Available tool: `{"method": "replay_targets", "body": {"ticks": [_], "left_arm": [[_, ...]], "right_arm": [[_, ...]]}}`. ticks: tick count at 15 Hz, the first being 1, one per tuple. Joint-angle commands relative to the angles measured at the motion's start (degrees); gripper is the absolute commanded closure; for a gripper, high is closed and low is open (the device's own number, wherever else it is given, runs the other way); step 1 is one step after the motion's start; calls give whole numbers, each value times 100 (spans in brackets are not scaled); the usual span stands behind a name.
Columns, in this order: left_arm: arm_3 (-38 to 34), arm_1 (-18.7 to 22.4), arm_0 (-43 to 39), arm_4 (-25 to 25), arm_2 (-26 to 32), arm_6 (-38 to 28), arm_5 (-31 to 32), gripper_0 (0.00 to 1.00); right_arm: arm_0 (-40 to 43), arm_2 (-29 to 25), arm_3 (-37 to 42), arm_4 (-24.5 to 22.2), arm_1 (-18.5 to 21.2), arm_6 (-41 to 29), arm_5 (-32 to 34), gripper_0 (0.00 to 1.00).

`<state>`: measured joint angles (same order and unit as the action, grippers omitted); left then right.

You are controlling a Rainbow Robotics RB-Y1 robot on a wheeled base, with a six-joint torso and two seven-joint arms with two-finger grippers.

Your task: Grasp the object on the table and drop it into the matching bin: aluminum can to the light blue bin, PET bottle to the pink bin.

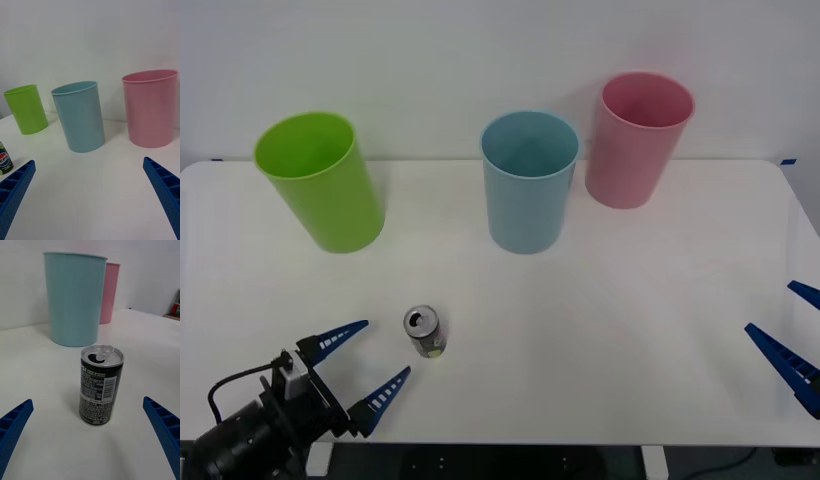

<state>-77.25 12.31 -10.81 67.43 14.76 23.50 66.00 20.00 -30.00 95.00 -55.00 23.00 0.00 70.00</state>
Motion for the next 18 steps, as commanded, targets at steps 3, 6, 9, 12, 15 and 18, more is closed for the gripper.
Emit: {"method": "replay_targets", "body": {"ticks": [3,6,9,12,15,18], "left_arm": [[281,-132,325,236,-61,93,-43,0],[756,-132,633,236,-149,419,-35,0],[1002,-132,852,245,-263,506,-35,0],[1239,-141,1063,245,-325,603,-35,0],[1397,-141,1221,262,-368,673,-43,0],[1397,-141,1274,280,-448,700,-140,0]], "right_arm": [[0,0,0,0,0,0,0,0],[0,0,0,0,0,0,0,0],[0,0,0,0,0,0,0,0],[0,0,0,0,0,0,0,0],[0,0,0,0,0,0,0,0],[0,0,0,0,0,0,0,0]]}}
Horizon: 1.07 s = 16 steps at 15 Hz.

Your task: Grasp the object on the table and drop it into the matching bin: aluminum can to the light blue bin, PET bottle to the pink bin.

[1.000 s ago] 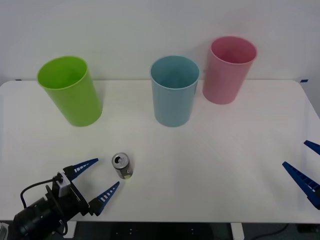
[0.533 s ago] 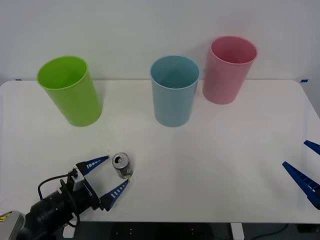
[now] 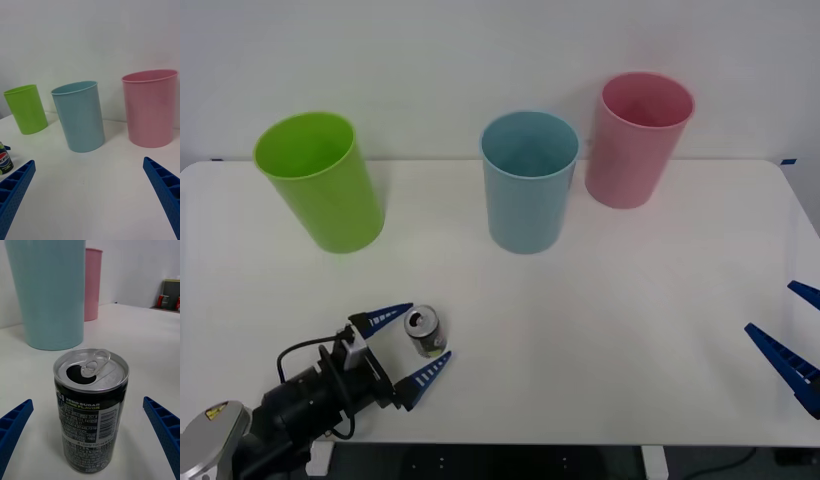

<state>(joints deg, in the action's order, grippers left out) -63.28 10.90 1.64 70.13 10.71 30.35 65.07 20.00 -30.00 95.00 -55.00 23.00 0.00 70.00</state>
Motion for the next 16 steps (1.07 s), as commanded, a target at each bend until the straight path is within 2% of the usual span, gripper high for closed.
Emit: {"method": "replay_targets", "body": {"ticks": [1,10,11,12,13,15,16], "left_arm": [[0,0,38,9,-61,15,-73,0],[9,-97,73,88,-175,67,-135,0],[9,-97,82,88,-175,67,-135,7],[9,-97,73,88,-175,76,-144,59],[9,-97,73,88,-193,120,-144,81],[9,-97,73,97,-201,208,-161,100],[9,-97,73,97,-201,217,-161,100]], "right_arm": [[0,0,0,0,0,0,0,0],[0,0,0,0,0,0,0,0],[0,0,0,0,0,0,0,0],[0,0,0,0,0,0,0,0],[0,0,0,0,0,0,0,0],[0,0,0,0,0,0,0,0],[0,0,0,0,0,0,0,0]]}}
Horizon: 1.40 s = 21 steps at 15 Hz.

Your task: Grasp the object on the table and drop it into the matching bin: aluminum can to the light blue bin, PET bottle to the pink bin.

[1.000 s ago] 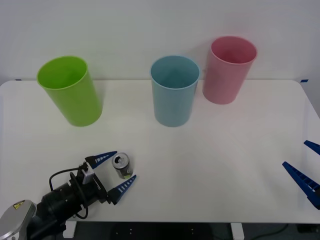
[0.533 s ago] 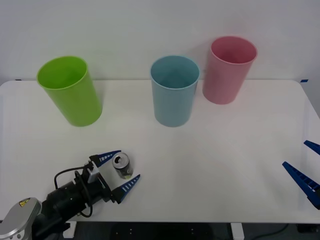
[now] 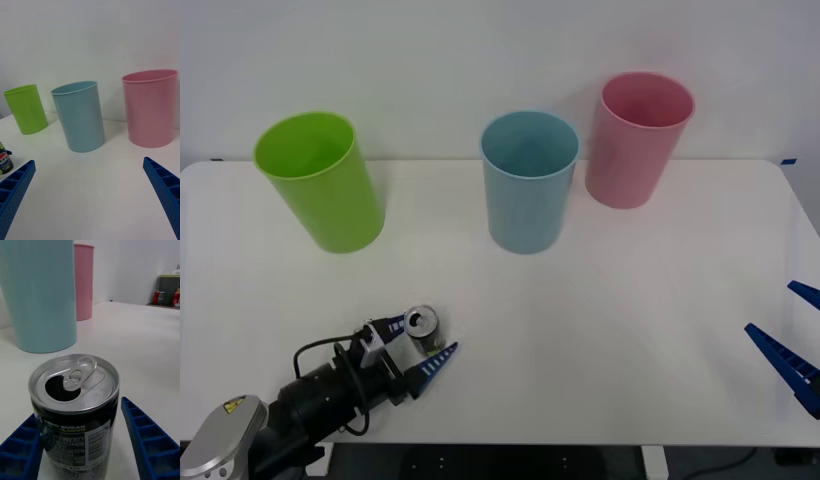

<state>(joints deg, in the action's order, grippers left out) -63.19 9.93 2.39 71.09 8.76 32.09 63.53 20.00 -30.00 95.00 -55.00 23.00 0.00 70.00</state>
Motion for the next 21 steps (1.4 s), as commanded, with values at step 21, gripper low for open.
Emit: {"method": "replay_targets", "body": {"ticks": [21], "left_arm": [[-18,194,605,-166,416,-546,484,100]], "right_arm": [[0,0,0,0,0,0,0,0]]}}
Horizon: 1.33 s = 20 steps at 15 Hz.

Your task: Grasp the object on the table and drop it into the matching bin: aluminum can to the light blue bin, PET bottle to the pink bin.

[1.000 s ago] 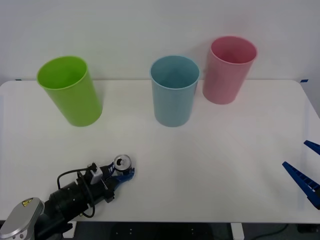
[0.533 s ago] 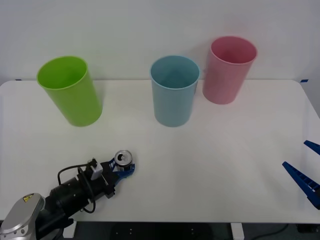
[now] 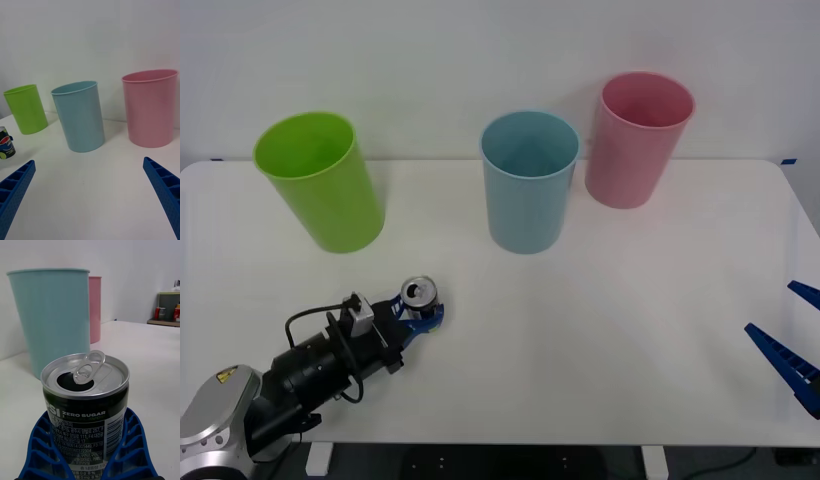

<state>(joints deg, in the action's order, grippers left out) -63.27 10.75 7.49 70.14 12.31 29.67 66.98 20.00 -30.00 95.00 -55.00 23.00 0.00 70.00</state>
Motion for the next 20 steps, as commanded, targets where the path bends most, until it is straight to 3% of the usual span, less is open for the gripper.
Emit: {"method": "replay_targets", "body": {"ticks": [1,5,12,16,20], "left_arm": [[-28,235,183,-141,61,-542,202,100],[-28,648,605,-246,272,-1447,720,100],[-116,709,1044,-598,430,-1588,878,100],[-669,841,1299,-563,588,-2563,870,100],[-669,1245,1870,-369,579,-3205,870,100]], "right_arm": [[0,0,0,0,0,0,0,0],[0,0,0,0,0,0,0,0],[0,0,0,0,0,0,0,0],[0,0,0,0,0,0,0,0],[0,0,0,0,0,0,0,0]]}}
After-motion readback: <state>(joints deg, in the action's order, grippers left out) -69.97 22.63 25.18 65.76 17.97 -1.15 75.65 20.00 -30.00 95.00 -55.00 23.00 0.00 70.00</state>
